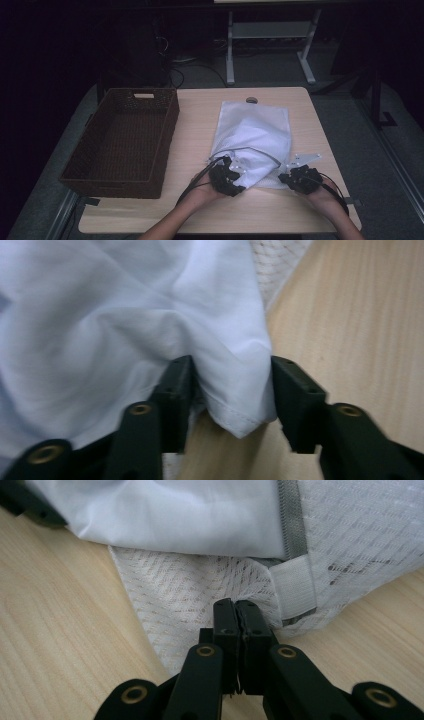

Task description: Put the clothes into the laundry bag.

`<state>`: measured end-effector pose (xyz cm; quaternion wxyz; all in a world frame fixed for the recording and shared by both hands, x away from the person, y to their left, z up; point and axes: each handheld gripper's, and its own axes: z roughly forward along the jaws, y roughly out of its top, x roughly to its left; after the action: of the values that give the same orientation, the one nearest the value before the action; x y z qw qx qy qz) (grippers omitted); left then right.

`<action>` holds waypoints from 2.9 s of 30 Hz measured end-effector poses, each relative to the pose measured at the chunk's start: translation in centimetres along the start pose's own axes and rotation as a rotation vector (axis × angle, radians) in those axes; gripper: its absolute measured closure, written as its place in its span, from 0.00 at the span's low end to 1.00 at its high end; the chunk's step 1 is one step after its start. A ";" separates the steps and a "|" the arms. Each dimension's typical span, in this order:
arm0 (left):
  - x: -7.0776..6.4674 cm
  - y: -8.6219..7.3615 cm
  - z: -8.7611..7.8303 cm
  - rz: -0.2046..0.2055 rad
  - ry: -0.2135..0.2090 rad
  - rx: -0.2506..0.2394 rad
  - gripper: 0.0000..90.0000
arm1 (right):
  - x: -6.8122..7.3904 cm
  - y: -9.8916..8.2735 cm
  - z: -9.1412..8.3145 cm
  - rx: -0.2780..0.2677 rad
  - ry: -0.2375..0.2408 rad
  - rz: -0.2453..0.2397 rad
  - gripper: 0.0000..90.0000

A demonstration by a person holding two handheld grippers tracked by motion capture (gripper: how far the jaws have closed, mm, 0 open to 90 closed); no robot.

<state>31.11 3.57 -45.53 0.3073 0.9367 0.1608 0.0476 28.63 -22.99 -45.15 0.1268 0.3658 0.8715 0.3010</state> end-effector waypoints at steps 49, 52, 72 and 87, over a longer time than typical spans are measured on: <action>4.5 4.0 -1.9 -0.186 0.053 -0.138 0.56 | 4.3 1.5 2.3 0.018 0.076 -0.172 1.00; 5.2 2.1 -3.7 -0.203 0.100 -0.142 0.57 | 4.2 1.6 2.3 0.023 0.079 -0.169 1.00; 9.8 3.3 -4.0 -0.229 0.192 -0.187 0.66 | 3.5 1.2 1.9 0.032 0.091 -0.149 1.00; 6.8 4.0 -5.3 -0.130 0.135 -0.235 0.98 | 3.3 1.1 1.8 0.038 0.098 -0.132 1.00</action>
<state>37.67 5.76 -38.92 0.4057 0.8766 0.2348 0.1088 27.74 -19.30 -45.89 0.0969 0.2947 0.9045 0.2928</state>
